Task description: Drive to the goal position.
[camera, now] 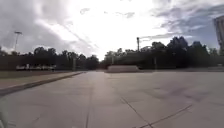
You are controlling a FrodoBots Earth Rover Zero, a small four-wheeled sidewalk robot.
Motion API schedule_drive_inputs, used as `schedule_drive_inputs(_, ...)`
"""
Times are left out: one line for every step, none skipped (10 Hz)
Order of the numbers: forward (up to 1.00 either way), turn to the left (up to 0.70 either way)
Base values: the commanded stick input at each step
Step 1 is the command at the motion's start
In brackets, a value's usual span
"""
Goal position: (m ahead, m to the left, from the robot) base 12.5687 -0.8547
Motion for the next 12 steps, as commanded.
schedule_drive_inputs(0.70,0.00)
schedule_drive_inputs(0.70,0.29)
schedule_drive_inputs(0.70,0.35)
schedule_drive_inputs(0.70,0.35)
schedule_drive_inputs(0.70,0.35)
schedule_drive_inputs(0.70,0.35)
schedule_drive_inputs(0.70,0.35)
schedule_drive_inputs(0.70,0.22)
schedule_drive_inputs(0.70,0.00)
schedule_drive_inputs(0.70,0.00)
schedule_drive_inputs(0.70,0.00)
schedule_drive_inputs(0.70,0.00)
